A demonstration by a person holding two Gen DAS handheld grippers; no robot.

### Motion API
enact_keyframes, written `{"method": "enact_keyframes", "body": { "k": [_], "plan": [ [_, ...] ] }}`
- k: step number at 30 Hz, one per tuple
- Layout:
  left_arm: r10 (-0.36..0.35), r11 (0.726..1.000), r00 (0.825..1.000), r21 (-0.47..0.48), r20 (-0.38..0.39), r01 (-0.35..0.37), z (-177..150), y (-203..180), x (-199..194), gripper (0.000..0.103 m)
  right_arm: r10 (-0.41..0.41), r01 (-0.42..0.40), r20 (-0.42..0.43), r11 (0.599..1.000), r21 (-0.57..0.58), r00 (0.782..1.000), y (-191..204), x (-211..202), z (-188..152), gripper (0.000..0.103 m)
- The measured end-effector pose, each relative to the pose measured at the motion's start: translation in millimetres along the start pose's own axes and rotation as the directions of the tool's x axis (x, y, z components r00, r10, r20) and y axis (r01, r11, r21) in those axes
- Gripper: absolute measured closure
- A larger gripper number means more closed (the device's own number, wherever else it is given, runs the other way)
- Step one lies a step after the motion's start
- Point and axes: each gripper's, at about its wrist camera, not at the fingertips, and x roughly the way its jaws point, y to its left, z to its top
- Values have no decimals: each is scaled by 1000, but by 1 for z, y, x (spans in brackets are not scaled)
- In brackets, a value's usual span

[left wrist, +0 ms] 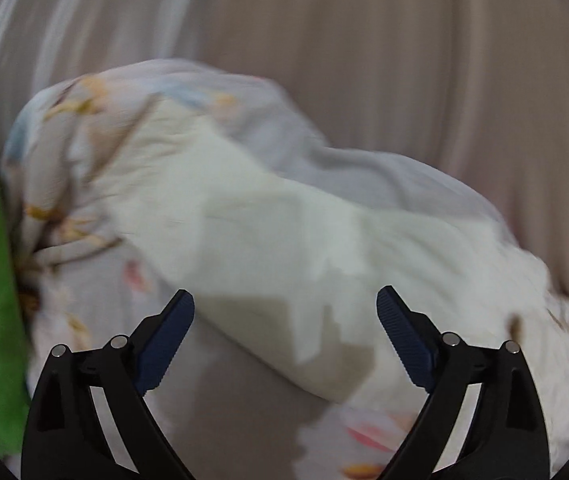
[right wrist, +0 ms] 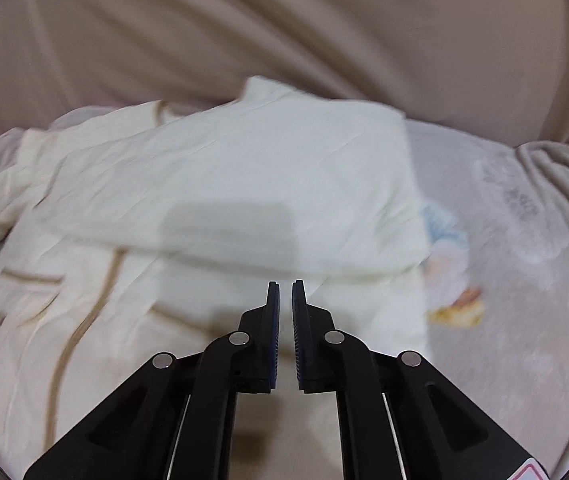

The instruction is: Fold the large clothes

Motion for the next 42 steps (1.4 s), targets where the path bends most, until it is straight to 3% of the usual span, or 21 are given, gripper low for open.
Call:
{"method": "enact_keyframes", "body": {
  "k": [5, 8, 9, 11, 12, 13, 14, 16, 19, 22, 24, 27, 31, 33, 35, 39, 41, 42],
  "plan": [
    [142, 975, 988, -165, -55, -150, 23, 79, 42, 13, 64, -65, -26, 998, -5, 998, 21, -4, -35, 94],
    [136, 956, 985, -246, -110, -159, 27, 111, 68, 18, 62, -62, -23, 998, -8, 998, 25, -2, -42, 92],
    [117, 950, 986, -275, -122, -147, 26, 119, 74, 23, 68, -68, -25, 998, 1, 997, 22, 0, -42, 92],
    [60, 940, 988, -325, -141, -103, 25, 132, 84, 50, 87, -86, -31, 996, 29, 996, 18, 2, -44, 92],
    [16, 937, 991, -345, -133, -61, 26, 136, 86, 58, 92, -91, -33, 995, 39, 995, 16, 3, -44, 92],
    [-21, 939, 993, -344, -117, -20, 27, 134, 85, 81, 95, -94, -33, 995, 45, 995, 15, 3, -44, 92],
    [-49, 946, 994, -323, -101, 13, 31, 129, 81, 92, 92, -90, -33, 995, 45, 995, 16, 3, -45, 92],
    [-43, 964, 997, -266, -60, 26, 41, 118, 69, 96, 83, -81, -33, 996, 37, 996, 18, 3, -46, 92],
    [-127, 976, 991, -171, 43, 133, 54, 81, 22, 98, 77, -76, -32, 997, 32, 997, 19, 4, -46, 92],
    [-273, 961, 955, -13, 121, 276, 63, 20, -38, 98, 91, -89, -32, 995, 46, 995, 17, 4, -46, 92],
    [-389, 920, 910, 111, 145, 376, 55, -34, -85, 98, 100, -98, -31, 994, 56, 995, 16, 4, -46, 92],
    [-552, 818, 830, 250, 85, 519, 23, -114, -138, 98, 105, -103, -28, 993, 64, 994, 16, 4, -46, 92],
    [-668, 673, 737, 338, -104, 658, -51, -213, -164, 97, 116, -114, -19, 990, 83, 993, 14, 2, -47, 86],
    [-663, 628, 718, 363, -215, 688, -95, -256, -157, 97, 123, -122, -11, 988, 97, 992, 12, 0, -48, 81],
    [-628, 609, 713, 373, -313, 700, -136, -292, -138, 95, 132, -130, -5, 986, 108, 991, 10, -1, -49, 77],
    [-496, 615, 733, 407, -466, 675, -215, -324, -100, 87, 149, -149, 8, 980, 134, 989, 5, -4, -51, 66],
    [-503, 623, 732, 395, -459, 675, -227, -319, -96, 82, 160, -161, 16, 976, 146, 987, 3, -5, -51, 62],
    [-520, 619, 722, 381, -457, 687, -228, -312, -99, 79, 169, -170, 21, 973, 154, 985, 1, -6, -51, 59]
  ]
}}
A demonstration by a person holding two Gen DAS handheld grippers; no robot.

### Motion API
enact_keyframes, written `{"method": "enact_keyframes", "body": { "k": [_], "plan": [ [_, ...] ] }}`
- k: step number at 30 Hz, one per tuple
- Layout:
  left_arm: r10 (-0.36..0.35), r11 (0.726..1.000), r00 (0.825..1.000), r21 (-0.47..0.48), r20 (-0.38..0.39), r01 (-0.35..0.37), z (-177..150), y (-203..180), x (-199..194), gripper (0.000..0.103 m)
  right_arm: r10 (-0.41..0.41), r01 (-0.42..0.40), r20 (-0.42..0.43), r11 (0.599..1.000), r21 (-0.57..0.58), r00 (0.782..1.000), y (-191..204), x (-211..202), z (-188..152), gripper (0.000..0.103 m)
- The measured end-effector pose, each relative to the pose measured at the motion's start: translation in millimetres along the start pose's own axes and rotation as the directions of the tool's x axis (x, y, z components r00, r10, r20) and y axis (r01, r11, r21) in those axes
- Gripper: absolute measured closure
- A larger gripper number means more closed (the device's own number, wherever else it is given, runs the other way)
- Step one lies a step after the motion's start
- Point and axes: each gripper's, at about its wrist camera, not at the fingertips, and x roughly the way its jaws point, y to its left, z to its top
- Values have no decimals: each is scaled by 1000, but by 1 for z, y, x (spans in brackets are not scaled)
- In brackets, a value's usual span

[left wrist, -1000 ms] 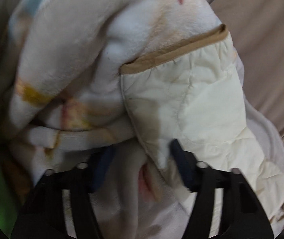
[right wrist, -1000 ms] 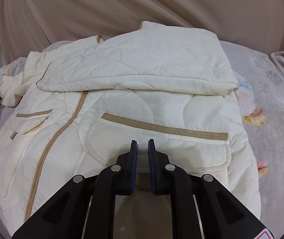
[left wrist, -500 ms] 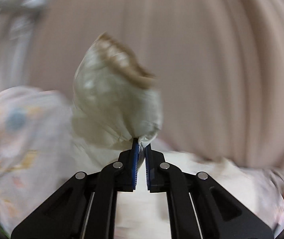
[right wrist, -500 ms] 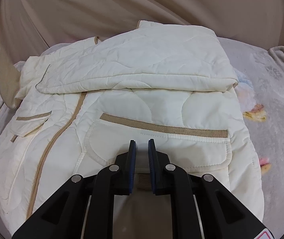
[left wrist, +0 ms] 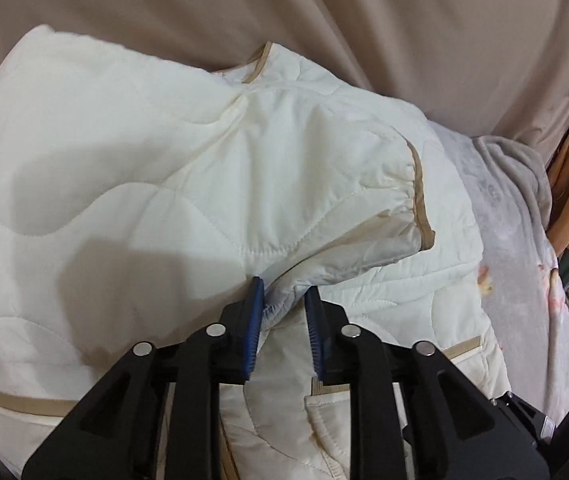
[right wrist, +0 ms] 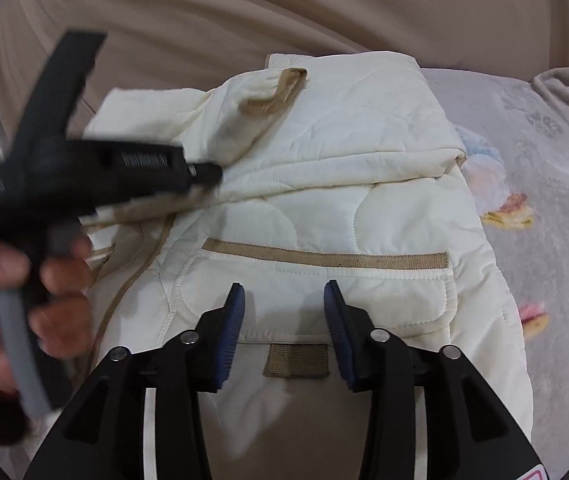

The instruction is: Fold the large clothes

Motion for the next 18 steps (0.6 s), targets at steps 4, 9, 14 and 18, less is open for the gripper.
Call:
{"method": "enact_keyframes", "body": {
  "k": [4, 9, 14, 18],
  "plan": [
    [-77, 986, 995, -141, 71, 86, 0, 42, -42, 21, 33, -33, 4, 999, 33, 999, -7, -1, 0, 55],
    [-20, 956, 986, -287, 163, 67, -4, 111, -98, 12, 23, -24, 24, 998, 55, 999, -9, -7, 1, 51],
    [87, 869, 986, -496, 144, -4, -7, 200, -114, 12, 77, -84, 61, 987, 135, 995, -18, -22, 26, 48],
    [100, 779, 987, -627, 122, -1, -19, 245, -110, 13, 116, -116, 12, 976, 186, 993, -21, -2, 64, 42]
  ]
}}
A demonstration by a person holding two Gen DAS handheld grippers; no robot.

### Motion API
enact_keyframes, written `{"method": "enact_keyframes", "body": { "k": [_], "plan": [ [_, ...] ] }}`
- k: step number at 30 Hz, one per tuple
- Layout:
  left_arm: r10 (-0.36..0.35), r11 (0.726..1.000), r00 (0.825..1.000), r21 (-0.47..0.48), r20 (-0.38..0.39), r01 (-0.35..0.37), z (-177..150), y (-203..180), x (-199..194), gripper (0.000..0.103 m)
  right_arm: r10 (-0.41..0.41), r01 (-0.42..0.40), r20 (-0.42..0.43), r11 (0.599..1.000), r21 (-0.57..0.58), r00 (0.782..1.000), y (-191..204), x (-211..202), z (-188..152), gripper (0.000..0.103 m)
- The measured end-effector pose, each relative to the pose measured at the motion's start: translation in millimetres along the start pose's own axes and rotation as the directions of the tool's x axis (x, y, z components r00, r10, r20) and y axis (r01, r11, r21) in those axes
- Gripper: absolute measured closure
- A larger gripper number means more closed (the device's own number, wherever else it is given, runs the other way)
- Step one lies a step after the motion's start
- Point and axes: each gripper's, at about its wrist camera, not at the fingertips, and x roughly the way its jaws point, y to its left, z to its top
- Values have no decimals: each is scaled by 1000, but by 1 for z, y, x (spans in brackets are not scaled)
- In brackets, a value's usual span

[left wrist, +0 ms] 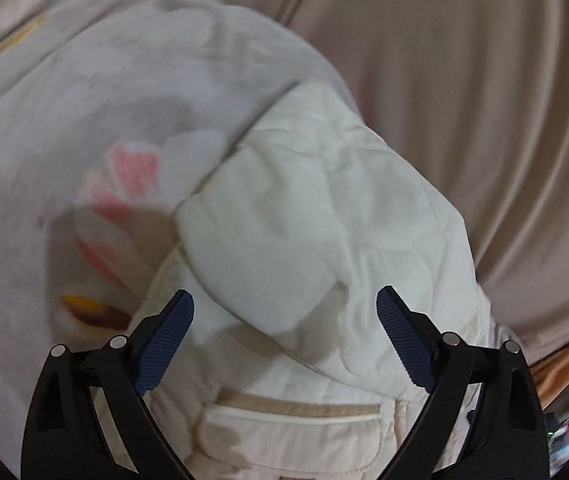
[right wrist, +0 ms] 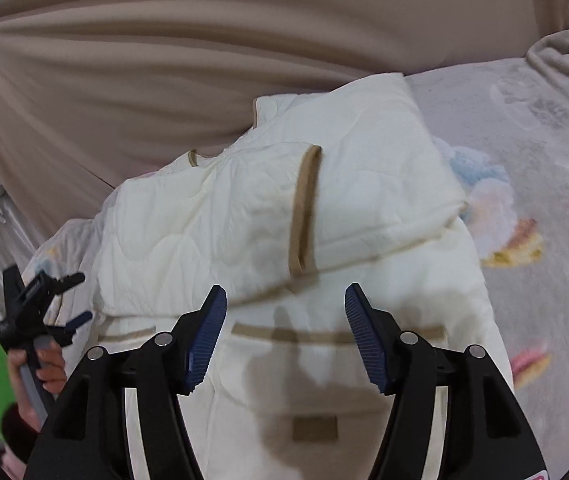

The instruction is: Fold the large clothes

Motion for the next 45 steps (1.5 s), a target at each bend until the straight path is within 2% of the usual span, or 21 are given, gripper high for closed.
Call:
{"method": "enact_keyframes", "body": {
  "k": [3, 4, 5, 6, 8, 9, 12, 14, 16, 18, 19, 25, 29, 32, 34, 36, 37, 38, 40, 43, 45],
  "plan": [
    [-25, 996, 999, -84, -36, 22, 3, 17, 12, 18, -45, 44, -54, 999, -3, 998, 6, 30, 15, 47],
    [-24, 996, 999, -85, -38, 21, 5, 17, 15, 26, -55, 54, -73, 998, -16, 996, 10, 40, 19, 73],
    [-24, 997, 999, -72, -34, 22, 8, 14, 16, 42, -63, 61, -84, 998, -31, 994, 15, 48, 21, 86],
    [-22, 998, 999, -57, -27, 20, 11, 11, 14, 48, -89, 84, -86, 995, -62, 992, 23, 53, 25, 97],
    [-17, 1000, 1000, -22, 25, 18, 22, 1, 2, 73, -75, 74, 3, 989, -127, 997, 42, 38, 39, 99],
    [-29, 999, 998, 17, 63, 27, 27, -7, -7, 77, -32, 48, 91, 984, -173, 995, 57, 17, 49, 99],
    [-11, 992, 988, 129, 156, -10, 33, -35, -21, 77, 93, -23, 302, 974, -227, 949, 75, -43, 75, 99],
    [10, 983, 991, 181, 137, -35, 30, -45, -7, 77, 94, -21, 354, 978, -206, 930, 66, -52, 88, 99],
    [79, 968, 991, 227, 110, -103, 24, -48, 16, 77, -9, 57, 297, 987, -153, 955, 41, -19, 97, 99],
    [154, 950, 984, 262, 84, -171, 9, -43, 43, 77, -166, 177, 108, 979, -105, 980, 7, 47, 92, 99],
    [160, 948, 984, 267, 80, -175, 3, -35, 47, 77, -216, 217, 23, 972, -87, 976, -11, 75, 83, 99],
    [160, 938, 979, 289, 126, -191, -6, -36, 50, 75, -71, 84, 203, 995, -58, 977, -15, 40, 71, 99],
    [160, 937, 978, 291, 132, -192, -7, -34, 51, 75, -93, 95, 47, 994, -46, 995, -35, 73, 69, 94],
    [150, 940, 980, 288, 132, -183, -11, -29, 52, 74, -15, 9, 90, 998, 60, 996, -45, 63, 75, 74],
    [144, 943, 981, 282, 132, -176, -8, -30, 51, 74, 27, -38, 93, 992, 117, 995, -47, 66, 81, 52],
    [138, 945, 982, 278, 133, -170, -8, -27, 50, 73, -5, 2, 25, 992, 123, 1000, -42, 80, 89, 62],
    [135, 946, 982, 277, 133, -167, -10, -30, 46, 73, -63, 61, 23, 994, 88, 998, -31, 83, 93, 85],
    [134, 947, 982, 275, 133, -167, -10, -29, 45, 73, -107, 106, 42, 994, 31, 993, -18, 82, 97, 96],
    [131, 948, 983, 272, 130, -162, -12, -26, 43, 72, -97, 111, 166, 990, -82, 981, 13, 53, 102, 97],
    [135, 946, 982, 278, 131, -167, -12, -27, 42, 71, 64, 3, 356, 983, -183, 932, 43, 1, 104, 99],
    [143, 941, 981, 288, 133, -177, -13, -27, 41, 69, -12, 82, 362, 981, -177, 932, 38, 9, 110, 99]
  ]
}}
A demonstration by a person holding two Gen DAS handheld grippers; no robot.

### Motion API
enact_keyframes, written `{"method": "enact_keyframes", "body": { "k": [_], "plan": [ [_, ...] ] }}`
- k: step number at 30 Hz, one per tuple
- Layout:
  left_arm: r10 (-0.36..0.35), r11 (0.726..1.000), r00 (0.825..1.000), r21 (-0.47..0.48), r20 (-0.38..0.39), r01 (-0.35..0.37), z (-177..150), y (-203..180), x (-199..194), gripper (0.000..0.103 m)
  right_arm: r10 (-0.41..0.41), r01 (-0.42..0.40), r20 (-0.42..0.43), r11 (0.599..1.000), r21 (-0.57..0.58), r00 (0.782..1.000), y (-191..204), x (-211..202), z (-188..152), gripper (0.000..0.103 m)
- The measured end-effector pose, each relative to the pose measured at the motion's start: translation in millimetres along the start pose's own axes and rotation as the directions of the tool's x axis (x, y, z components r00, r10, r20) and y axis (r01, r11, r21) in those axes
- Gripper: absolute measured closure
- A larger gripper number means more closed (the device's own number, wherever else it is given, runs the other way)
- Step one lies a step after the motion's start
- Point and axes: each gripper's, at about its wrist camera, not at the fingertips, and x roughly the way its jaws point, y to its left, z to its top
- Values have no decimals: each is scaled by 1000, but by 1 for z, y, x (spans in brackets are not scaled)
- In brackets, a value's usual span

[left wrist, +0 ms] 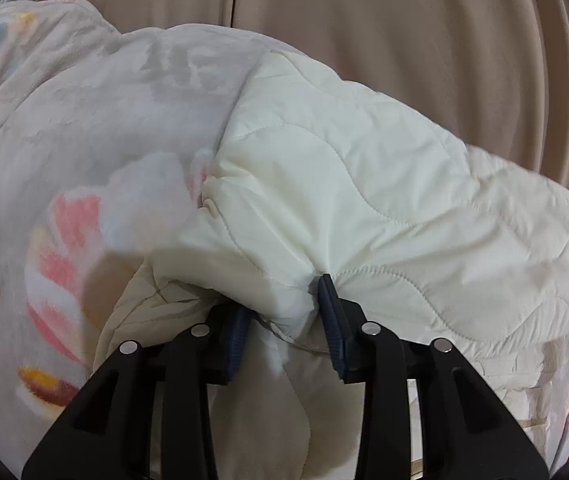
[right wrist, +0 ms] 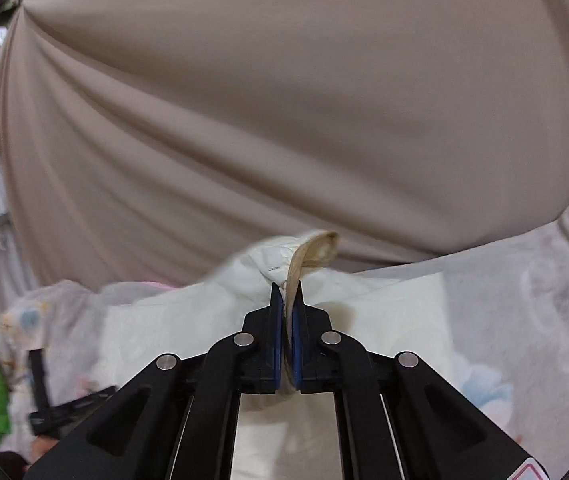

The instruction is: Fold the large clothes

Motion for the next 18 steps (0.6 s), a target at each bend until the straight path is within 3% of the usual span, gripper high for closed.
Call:
{"method": "enact_keyframes", "body": {
  "k": [2, 3, 4, 7, 11, 12, 15, 17, 18],
  "plan": [
    [4, 1000, 1000, 14, -2, -4, 0, -2, 0, 65, -108, 112, -161, 994, 18, 981, -22, 40, -15, 99],
    [5, 1000, 1000, 25, -3, -5, 0, -4, 0, 63, -160, 171, -282, 985, 16, 946, -38, 69, -31, 100],
    [12, 999, 1000, 34, -3, -12, 0, -5, 0, 63, -167, 184, -333, 983, 21, 928, -48, 82, -41, 100],
    [29, 999, 1000, 46, -5, -29, 0, -7, 1, 63, -162, 187, -314, 981, 49, 935, -52, 74, -43, 96],
    [32, 998, 999, 48, -7, -32, 0, -8, 3, 63, -234, 245, -240, 970, 14, 942, -39, 38, -31, 93],
    [40, 998, 999, 55, -7, -39, 0, -9, 3, 63, -253, 258, -211, 966, -3, 944, -34, 24, -29, 85],
    [68, 995, 998, 80, -7, -67, 1, -13, 4, 62, -195, 183, -221, 980, -76, 956, -17, 17, -26, 89],
    [74, 994, 997, 83, -6, -73, 1, -13, 4, 62, -189, 145, -277, 974, -172, 942, -5, 22, -36, 95],
    [73, 994, 997, 80, -7, -72, 2, -12, 4, 62, -222, 152, -333, 963, -224, 916, -1, 40, -48, 97]
  ]
}}
